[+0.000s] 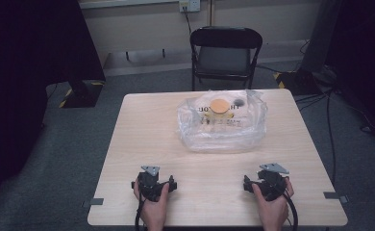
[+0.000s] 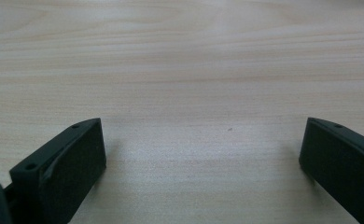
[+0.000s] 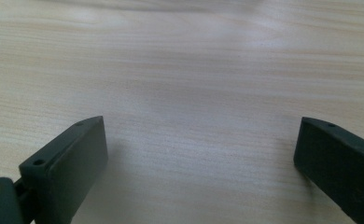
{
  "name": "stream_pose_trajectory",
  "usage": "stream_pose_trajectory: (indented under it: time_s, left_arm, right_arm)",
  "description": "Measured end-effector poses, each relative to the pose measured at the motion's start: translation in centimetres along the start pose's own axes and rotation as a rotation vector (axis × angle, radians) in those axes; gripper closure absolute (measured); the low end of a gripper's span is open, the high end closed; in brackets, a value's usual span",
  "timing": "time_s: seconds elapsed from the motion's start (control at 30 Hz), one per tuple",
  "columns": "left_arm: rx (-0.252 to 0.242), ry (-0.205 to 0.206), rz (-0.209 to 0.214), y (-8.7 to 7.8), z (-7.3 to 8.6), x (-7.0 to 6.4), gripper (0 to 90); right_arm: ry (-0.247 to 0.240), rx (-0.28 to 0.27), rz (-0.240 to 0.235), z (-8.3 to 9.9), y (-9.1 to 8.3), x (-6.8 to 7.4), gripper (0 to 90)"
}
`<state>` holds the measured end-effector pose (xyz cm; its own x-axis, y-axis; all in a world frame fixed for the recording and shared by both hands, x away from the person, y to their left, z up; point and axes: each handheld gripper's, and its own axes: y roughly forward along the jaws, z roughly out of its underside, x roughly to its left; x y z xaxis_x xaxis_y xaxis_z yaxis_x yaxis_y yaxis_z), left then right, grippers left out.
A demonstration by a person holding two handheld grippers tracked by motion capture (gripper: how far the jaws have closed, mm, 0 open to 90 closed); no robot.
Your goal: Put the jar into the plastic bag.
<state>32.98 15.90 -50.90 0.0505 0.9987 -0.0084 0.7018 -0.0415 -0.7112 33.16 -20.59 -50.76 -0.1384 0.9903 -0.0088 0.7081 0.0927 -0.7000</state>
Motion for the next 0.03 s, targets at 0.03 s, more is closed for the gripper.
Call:
stream_pose_trajectory:
  time_s: [0.03]
  left_arm:
    - [0.000,0.000,0.000,0.00,0.00,0.00,0.0]
  right_arm:
    - [0.000,0.000,0.000,0.00,0.00,0.00,2.0]
